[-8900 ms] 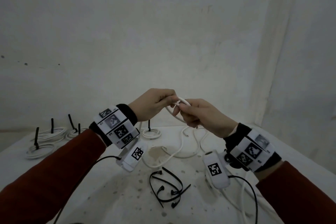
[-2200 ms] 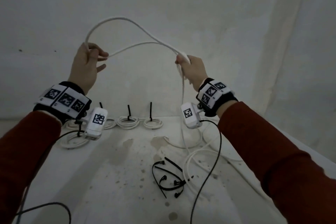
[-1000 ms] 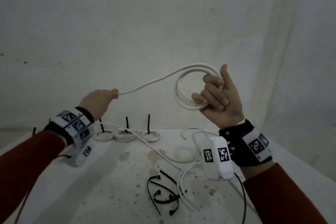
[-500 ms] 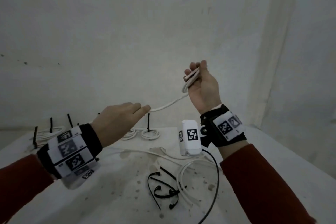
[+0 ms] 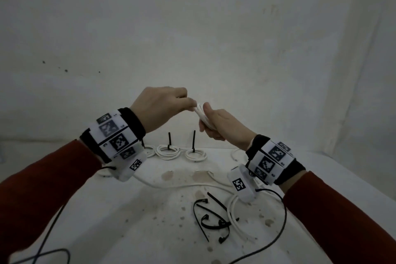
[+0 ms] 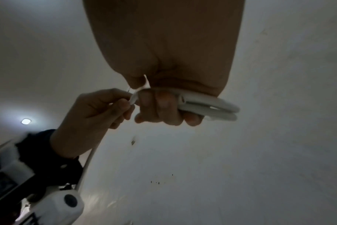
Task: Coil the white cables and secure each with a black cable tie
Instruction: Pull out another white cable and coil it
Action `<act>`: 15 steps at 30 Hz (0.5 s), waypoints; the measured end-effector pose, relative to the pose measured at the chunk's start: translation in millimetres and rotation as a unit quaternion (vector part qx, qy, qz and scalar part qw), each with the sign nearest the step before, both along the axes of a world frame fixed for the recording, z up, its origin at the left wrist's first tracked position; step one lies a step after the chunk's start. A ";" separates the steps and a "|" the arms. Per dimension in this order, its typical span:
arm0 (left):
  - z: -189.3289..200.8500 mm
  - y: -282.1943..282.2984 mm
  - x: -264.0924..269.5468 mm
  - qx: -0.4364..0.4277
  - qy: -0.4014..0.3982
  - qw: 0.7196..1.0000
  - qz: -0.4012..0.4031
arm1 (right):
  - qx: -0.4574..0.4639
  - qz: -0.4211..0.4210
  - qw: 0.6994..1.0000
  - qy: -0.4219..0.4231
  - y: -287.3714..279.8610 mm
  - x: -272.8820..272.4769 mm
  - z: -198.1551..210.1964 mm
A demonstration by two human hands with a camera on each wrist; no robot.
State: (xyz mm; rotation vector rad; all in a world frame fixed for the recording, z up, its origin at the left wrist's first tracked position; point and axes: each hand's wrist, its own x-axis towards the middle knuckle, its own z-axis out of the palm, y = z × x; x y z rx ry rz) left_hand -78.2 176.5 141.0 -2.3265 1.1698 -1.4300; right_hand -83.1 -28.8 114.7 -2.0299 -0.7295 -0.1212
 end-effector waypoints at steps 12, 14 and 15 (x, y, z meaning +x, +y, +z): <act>-12.3 3.2 49.1 -0.220 0.079 0.960 -0.156 | 0.403 0.242 0.870 0.146 -29.0 -17.9 26.5; -22.8 5.9 60.4 -0.252 0.083 0.954 -0.140 | 0.461 0.245 0.845 0.114 -36.0 -21.9 36.7; -28.6 6.8 65.4 -0.266 0.083 0.951 -0.135 | 0.489 0.246 0.832 0.095 -40.6 -22.9 41.5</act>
